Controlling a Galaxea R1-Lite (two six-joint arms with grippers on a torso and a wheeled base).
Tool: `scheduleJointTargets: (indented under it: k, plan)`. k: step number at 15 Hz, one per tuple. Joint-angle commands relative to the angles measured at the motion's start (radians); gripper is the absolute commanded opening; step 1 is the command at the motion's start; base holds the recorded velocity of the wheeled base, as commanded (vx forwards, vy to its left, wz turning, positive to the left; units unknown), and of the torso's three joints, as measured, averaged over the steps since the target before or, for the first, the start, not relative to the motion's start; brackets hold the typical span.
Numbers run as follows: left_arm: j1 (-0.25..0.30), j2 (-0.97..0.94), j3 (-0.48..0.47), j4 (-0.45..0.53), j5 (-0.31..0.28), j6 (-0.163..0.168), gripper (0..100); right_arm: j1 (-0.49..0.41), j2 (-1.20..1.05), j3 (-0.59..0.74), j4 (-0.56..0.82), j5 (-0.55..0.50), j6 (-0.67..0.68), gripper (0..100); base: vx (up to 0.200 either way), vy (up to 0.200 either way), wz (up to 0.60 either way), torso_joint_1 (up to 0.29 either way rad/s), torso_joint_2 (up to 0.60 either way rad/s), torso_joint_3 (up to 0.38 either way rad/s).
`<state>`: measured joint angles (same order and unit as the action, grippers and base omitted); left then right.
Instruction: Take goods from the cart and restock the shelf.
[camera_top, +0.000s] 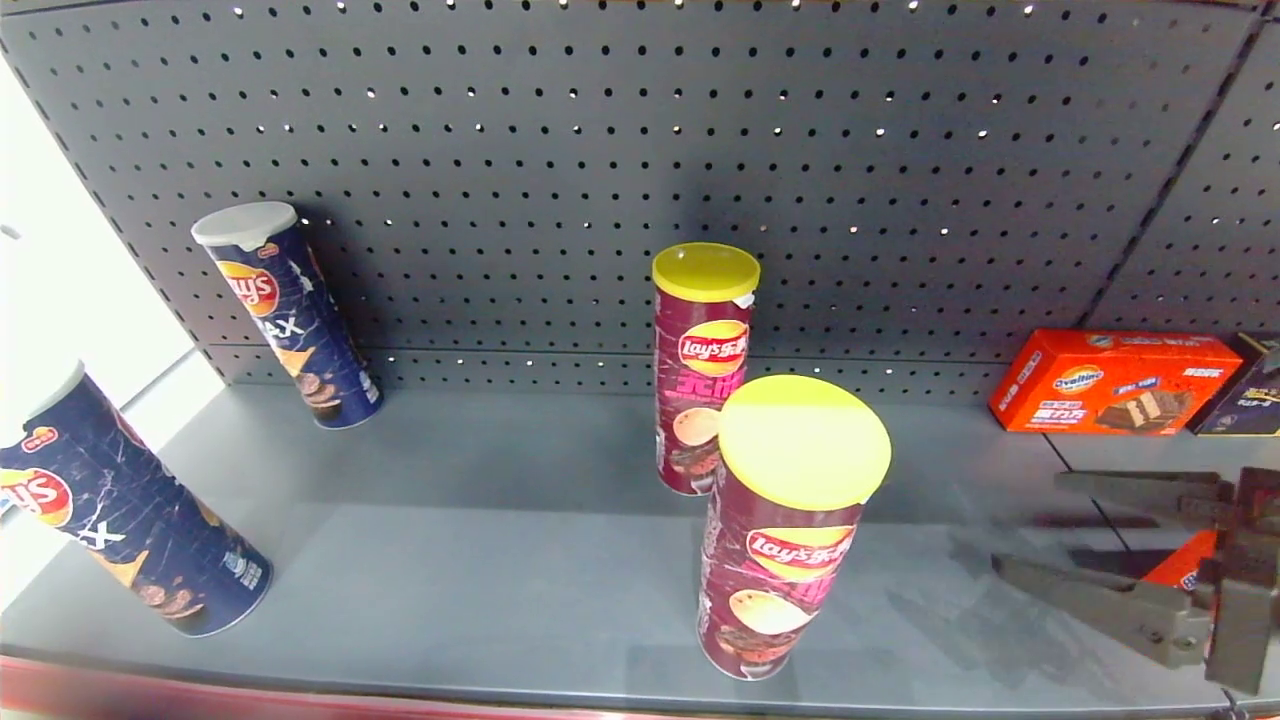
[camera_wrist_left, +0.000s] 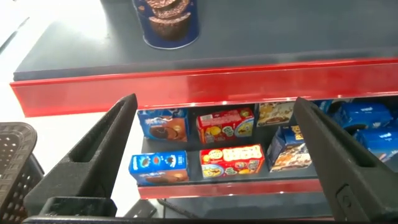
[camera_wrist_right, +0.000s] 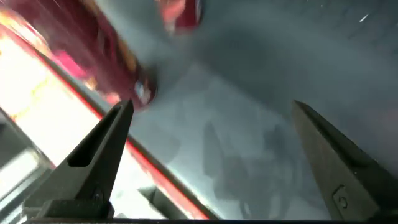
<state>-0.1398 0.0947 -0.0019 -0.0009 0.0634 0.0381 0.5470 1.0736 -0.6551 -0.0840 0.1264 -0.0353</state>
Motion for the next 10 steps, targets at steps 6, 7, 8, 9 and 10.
scheduleJointTargets:
  k: [6, 7, 8, 9, 10]
  plan:
    - [-0.001, 0.003, -0.001, -0.001, -0.004, 0.000, 100, 0.117, 0.134, 0.006, -0.010, -0.065, -0.008, 100, 0.000, 0.000, 0.00, 0.000, 0.00, 0.000]
    - [-0.001, 0.002, -0.001, -0.001, -0.002, 0.000, 100, 0.142, 0.157, 0.003, -0.020, -0.070, -0.008, 100, 0.000, 0.000, 0.00, 0.000, 0.00, 0.000]
    - [-0.001, 0.002, -0.001, -0.001, -0.002, 0.000, 100, 0.156, 0.172, 0.002, -0.034, -0.071, -0.008, 100, 0.000, 0.000, 0.00, 0.000, 0.00, 0.000]
    - [-0.001, 0.002, 0.000, -0.001, -0.002, 0.000, 100, 0.168, 0.203, -0.001, -0.059, -0.076, -0.008, 100, 0.000, 0.000, 0.00, 0.000, 0.00, 0.000]
    - [0.000, 0.002, -0.001, -0.001, -0.002, 0.000, 100, 0.169, 0.207, -0.003, -0.062, -0.079, -0.008, 100, 0.000, 0.000, 0.00, 0.000, 0.00, 0.000]
